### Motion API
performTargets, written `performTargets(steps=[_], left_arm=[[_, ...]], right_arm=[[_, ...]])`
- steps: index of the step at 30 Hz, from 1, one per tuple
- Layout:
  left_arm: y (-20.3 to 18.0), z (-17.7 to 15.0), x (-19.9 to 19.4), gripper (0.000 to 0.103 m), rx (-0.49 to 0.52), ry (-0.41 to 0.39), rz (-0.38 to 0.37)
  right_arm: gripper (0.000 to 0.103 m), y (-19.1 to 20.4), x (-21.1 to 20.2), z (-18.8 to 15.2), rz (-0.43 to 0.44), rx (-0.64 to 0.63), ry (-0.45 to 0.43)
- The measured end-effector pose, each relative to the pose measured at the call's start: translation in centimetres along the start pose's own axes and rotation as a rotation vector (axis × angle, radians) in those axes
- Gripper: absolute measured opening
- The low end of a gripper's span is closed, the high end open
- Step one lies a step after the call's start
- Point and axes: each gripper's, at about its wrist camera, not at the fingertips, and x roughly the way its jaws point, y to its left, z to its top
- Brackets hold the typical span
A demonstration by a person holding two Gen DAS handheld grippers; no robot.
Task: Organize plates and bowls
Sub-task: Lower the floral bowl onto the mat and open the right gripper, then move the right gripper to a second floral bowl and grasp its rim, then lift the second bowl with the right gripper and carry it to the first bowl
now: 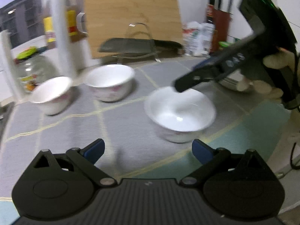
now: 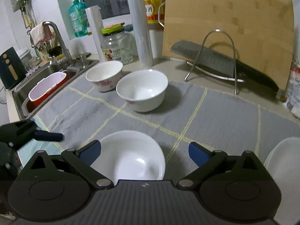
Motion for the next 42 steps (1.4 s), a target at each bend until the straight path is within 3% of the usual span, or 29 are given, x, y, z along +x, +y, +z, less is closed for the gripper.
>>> performTargets(steps=[5, 9, 16, 26, 42], left_arm=[[3.4, 1.0, -0.1, 0.099, -0.057, -0.045, 0.108], [5.4, 2.2, 1.4, 0.099, -0.077, -0.064, 0.144], [6.5, 4.3, 5.0, 0.099, -0.036, -0.082, 0.106], [6.5, 5.7, 9.2, 0.098, -0.016, -0.073, 0.052], [6.9, 6.9, 12.4, 0.088, -0.011, -0.051, 0.0]], right_arm=[[0.102, -0.4, 0.4, 1.6, -0.009, -0.004, -0.024], [0.102, -0.5, 0.9, 3.1, -0.017, -0.024, -0.042], [0.101, -0.6, 2.5, 5.8, -0.018, -0.076, -0.062], [0.094, -1.2, 6.6, 8.3, 0.02, -0.104, -0.014], [0.07, -3.1, 12.8, 9.8, 0.074, -0.055, 0.076]])
